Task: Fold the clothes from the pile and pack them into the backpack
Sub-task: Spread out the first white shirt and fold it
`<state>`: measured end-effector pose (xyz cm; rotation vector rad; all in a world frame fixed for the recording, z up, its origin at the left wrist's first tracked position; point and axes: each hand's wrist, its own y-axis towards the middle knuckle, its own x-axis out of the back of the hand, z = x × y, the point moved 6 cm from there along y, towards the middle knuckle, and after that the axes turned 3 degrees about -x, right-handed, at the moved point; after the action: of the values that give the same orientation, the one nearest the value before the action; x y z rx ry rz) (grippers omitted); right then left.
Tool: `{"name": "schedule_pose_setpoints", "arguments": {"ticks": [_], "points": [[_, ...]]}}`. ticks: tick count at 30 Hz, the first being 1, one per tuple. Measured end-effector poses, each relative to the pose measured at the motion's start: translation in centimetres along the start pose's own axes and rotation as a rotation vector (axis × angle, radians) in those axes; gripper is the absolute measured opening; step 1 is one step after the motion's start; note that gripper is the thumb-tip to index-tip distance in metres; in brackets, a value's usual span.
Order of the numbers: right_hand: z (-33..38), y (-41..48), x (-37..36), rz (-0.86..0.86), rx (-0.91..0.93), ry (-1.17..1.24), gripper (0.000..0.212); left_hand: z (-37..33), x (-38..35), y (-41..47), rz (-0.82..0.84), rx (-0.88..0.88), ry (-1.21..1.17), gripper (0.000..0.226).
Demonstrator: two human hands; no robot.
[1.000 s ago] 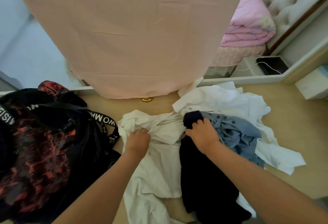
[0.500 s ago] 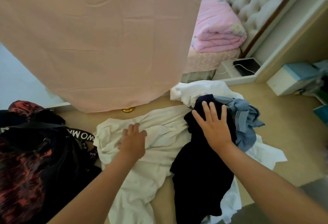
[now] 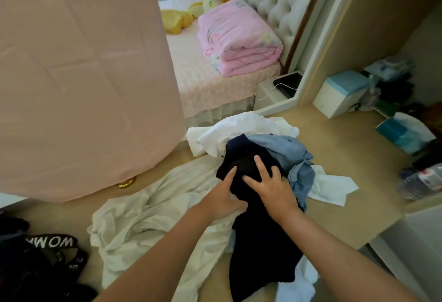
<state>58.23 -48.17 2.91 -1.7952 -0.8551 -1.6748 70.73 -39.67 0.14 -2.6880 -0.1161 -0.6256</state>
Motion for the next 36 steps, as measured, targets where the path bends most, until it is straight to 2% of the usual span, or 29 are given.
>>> {"name": "schedule_pose_setpoints", "arguments": {"ticks": [2, 5, 7, 9, 11, 13, 16, 17, 18, 20, 21, 23, 26, 30, 33, 35, 36], "points": [[-3.3, 1.1, 0.5, -0.047, 0.016, -0.045, 0.060, -2.1, -0.1, 1.8, -0.055, -0.070, 0.134, 0.092], [-8.0, 1.9, 1.0, -0.149, -0.012, -0.115, 0.049, -5.7, 2.9, 4.6, -0.356, -0.205, 0.404, 0.065], [-11.4, 2.4, 1.4, -0.158, -0.222, -0.113, 0.043, -6.6, 4.8, 6.8, -0.434, -0.176, 0.474, 0.053], [-14.2, 2.9, 1.3, -0.090, -0.496, -0.062, 0.031, -6.1, 5.4, 8.7, -0.376, -0.094, 0.540, 0.046], [-15.0, 3.7, 0.7, 0.003, -0.624, -0.018, 0.027, -5.3, 4.2, 9.8, -0.247, -0.048, 0.647, 0.049], [-14.1, 4.4, -0.5, 0.046, -0.653, 0.097, 0.043, -3.7, 1.9, 10.2, -0.088, 0.008, 0.705, 0.058], [-11.0, 3.6, -2.3, -0.025, -0.567, 0.187, 0.070, -0.4, -1.8, 9.6, 0.085, 0.128, 0.799, 0.085], [-10.1, 2.9, -3.0, -0.074, -0.512, 0.166, 0.077, 0.5, -2.7, 9.3, 0.101, 0.137, 0.840, 0.086], [-9.1, 2.3, -3.4, -0.146, -0.421, 0.113, 0.082, 1.1, -3.4, 9.1, 0.084, 0.122, 0.872, 0.080], [-6.9, 1.5, -3.7, -0.278, -0.139, -0.058, 0.094, 1.6, -3.8, 9.2, -0.011, 0.062, 0.874, 0.049], [-5.6, 1.4, -3.9, -0.286, 0.017, -0.154, 0.101, 1.7, -3.7, 9.2, -0.045, 0.037, 0.866, 0.036], [-4.0, 2.1, -4.7, -0.155, 0.202, -0.280, 0.103, 2.0, -3.6, 9.2, -0.052, 0.012, 0.837, 0.033], [-4.3, 4.1, -5.3, 0.093, 0.233, -0.449, 0.096, 1.1, -3.0, 8.3, 0.033, 0.034, 0.758, 0.046], [-6.0, 6.2, -4.6, 0.194, 0.210, -0.574, 0.078, 0.0, 0.1, 5.9, 0.231, 0.070, 0.726, 0.053], [-6.7, 7.4, -3.2, 0.235, 0.140, -0.589, 0.071, 2.9, 5.9, 2.3, 0.381, 0.310, 0.854, 0.042], [-6.2, 7.9, -2.7, 0.272, 0.108, -0.589, 0.066, 6.1, 10.0, -1.0, 0.386, 0.503, 0.907, 0.036], [-5.4, 8.0, -2.5, 0.287, 0.101, -0.580, 0.065, 7.3, 11.3, -2.5, 0.356, 0.538, 0.913, 0.032]]}}
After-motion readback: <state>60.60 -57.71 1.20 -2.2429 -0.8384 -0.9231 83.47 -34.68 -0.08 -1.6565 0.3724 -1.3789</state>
